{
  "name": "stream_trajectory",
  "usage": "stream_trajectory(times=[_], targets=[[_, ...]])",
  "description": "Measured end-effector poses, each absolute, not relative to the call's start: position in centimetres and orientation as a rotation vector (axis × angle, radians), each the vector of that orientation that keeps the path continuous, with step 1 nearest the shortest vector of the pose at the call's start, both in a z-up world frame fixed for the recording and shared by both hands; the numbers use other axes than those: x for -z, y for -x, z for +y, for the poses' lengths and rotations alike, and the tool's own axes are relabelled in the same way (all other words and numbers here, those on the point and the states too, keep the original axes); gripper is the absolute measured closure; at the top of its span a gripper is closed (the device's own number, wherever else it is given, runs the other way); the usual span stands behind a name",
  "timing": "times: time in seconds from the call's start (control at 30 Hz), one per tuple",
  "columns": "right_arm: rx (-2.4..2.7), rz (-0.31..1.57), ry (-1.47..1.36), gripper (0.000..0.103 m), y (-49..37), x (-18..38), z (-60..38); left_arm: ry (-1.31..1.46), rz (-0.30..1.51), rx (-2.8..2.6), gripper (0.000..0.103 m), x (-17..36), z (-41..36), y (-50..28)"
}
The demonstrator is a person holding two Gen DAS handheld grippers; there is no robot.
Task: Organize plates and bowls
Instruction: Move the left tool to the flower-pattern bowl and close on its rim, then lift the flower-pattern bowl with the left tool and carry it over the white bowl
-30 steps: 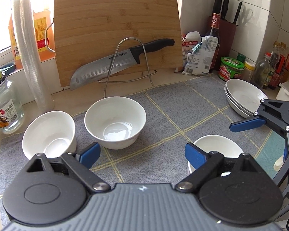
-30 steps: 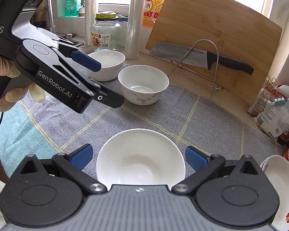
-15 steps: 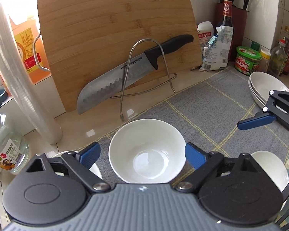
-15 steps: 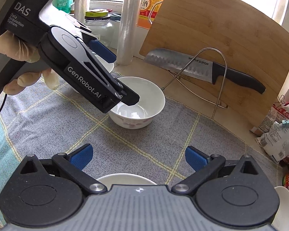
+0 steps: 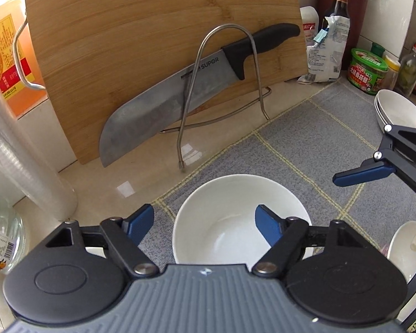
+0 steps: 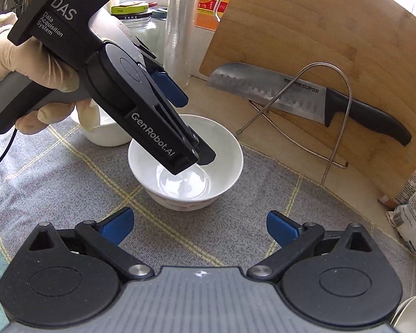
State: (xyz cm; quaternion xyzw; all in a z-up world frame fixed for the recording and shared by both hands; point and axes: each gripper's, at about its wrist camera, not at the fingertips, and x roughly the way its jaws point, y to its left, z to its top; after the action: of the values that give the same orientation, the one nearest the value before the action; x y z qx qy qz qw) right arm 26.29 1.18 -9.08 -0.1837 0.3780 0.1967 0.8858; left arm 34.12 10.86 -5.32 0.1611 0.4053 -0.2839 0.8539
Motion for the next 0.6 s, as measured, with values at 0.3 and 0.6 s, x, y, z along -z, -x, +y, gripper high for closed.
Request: stream_trajectory(times=[0.3,0.6], targets=[[-0.440,0.796,0.393,0.011,-27.7,9.7,2.2,-0.339,0.886,0.626,0.035,5.9,10.9,-34.8],[-0.465,0.797,0.374,0.022,-28.5,9.9,2.3,-0.340,0.911,0.648,0.043,6.3,10.8,-35.0]])
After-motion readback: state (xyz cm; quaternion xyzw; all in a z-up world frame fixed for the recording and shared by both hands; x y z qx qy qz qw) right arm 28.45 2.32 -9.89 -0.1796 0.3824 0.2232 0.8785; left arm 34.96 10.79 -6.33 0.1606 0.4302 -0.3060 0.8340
